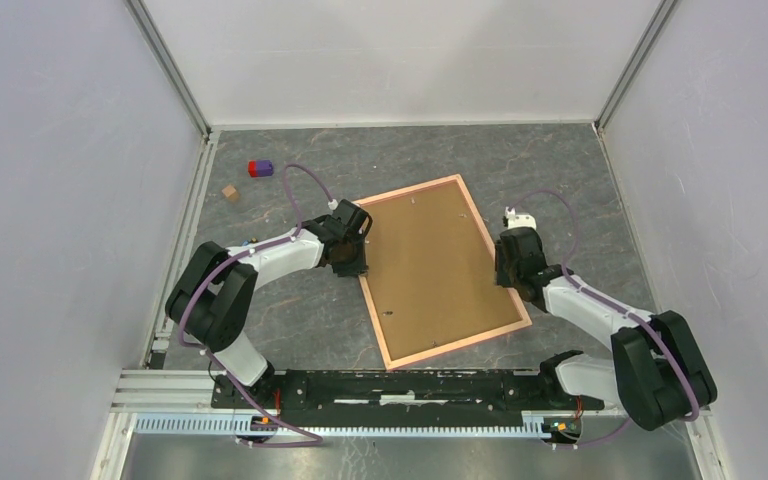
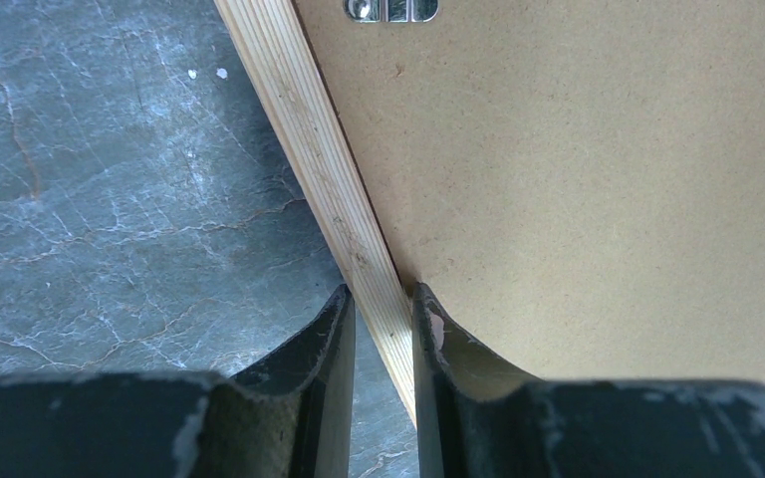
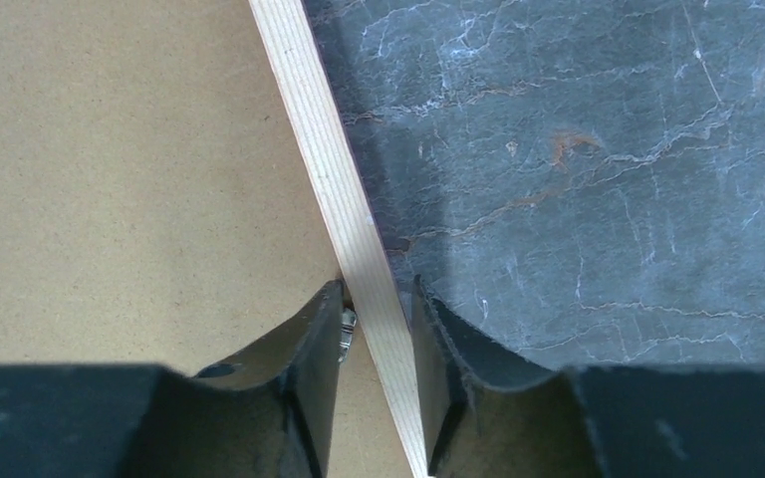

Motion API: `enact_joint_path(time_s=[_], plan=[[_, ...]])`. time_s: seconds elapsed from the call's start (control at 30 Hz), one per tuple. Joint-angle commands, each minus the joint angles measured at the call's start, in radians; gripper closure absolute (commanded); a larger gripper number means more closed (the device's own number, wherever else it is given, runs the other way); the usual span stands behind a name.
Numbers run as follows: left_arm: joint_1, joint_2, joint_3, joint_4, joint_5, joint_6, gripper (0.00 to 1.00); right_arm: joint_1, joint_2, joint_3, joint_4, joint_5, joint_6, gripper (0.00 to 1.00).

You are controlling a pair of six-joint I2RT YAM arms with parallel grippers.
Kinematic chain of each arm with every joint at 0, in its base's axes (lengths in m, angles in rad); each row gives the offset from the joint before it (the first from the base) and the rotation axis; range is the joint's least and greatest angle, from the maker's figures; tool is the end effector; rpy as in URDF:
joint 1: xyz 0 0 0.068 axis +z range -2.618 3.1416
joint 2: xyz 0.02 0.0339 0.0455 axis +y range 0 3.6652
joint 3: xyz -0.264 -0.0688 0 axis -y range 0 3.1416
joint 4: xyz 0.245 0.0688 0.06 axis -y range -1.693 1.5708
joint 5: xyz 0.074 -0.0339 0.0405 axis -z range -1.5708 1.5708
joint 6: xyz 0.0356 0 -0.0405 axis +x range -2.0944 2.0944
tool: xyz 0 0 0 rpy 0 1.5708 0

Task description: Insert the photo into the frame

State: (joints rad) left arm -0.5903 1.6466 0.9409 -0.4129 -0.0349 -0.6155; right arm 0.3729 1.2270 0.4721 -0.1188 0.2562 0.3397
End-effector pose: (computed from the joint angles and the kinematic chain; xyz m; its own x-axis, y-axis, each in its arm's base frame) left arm 0.2609 -0.1733 0.1649 -0.9240 -0.0755 -0.3749 0.0124 0.9739 -0.2266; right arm 0.2083 0.0718 0.1547 -0.7402 0.0566 -0.6700 0.0485 0.9984 0.0307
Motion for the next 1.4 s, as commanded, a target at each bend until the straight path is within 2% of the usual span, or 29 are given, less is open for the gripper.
enact_joint_path(time_s=[0.0, 0.07, 0.17, 0.23, 0.4, 0.6, 0.77, 0.93, 1.0, 1.13, 1.27, 1.37], plan=[[0.008, -0.018, -0.022, 0.011, -0.026, 0.060, 0.98, 0.017, 0.051, 0.014, -0.191, -0.087, 0.011, 0.53], [0.009, -0.020, -0.024, 0.013, -0.026, 0.060, 0.98, 0.017, 0.057, 0.022, -0.204, -0.081, 0.009, 0.47], [0.009, -0.019, -0.025, 0.013, -0.026, 0.061, 0.98, 0.018, 0.053, 0.017, -0.225, -0.050, 0.012, 0.46], [0.009, -0.020, -0.024, 0.013, -0.026, 0.060, 0.98, 0.019, 0.046, 0.014, -0.247, -0.027, 0.010, 0.47], [0.009, -0.020, -0.025, 0.013, -0.025, 0.060, 0.98, 0.022, 0.027, 0.016, -0.285, -0.040, -0.007, 0.60], [0.009, -0.021, -0.025, 0.015, -0.026, 0.061, 0.98, 0.032, 0.039, 0.034, -0.330, -0.046, -0.033, 0.59], [0.009, -0.021, -0.026, 0.015, -0.026, 0.060, 0.98, 0.049, 0.037, 0.037, -0.338, -0.041, -0.015, 0.66], [0.009, -0.022, -0.025, 0.015, -0.026, 0.059, 0.98, 0.065, 0.040, 0.036, -0.338, -0.040, -0.010, 0.86], [0.009, -0.022, -0.024, 0.014, -0.025, 0.060, 0.98, 0.070, 0.036, 0.036, -0.340, -0.039, -0.007, 0.87], [0.009, -0.022, -0.027, 0.016, -0.025, 0.060, 0.98, 0.069, -0.014, 0.068, -0.312, -0.021, -0.013, 0.75], [0.008, -0.023, -0.027, 0.016, -0.024, 0.060, 0.98, 0.065, -0.019, 0.149, -0.241, -0.009, -0.021, 0.48], [0.009, -0.026, -0.031, 0.021, -0.024, 0.061, 0.98, 0.066, 0.027, 0.184, -0.124, 0.023, -0.047, 0.33]])
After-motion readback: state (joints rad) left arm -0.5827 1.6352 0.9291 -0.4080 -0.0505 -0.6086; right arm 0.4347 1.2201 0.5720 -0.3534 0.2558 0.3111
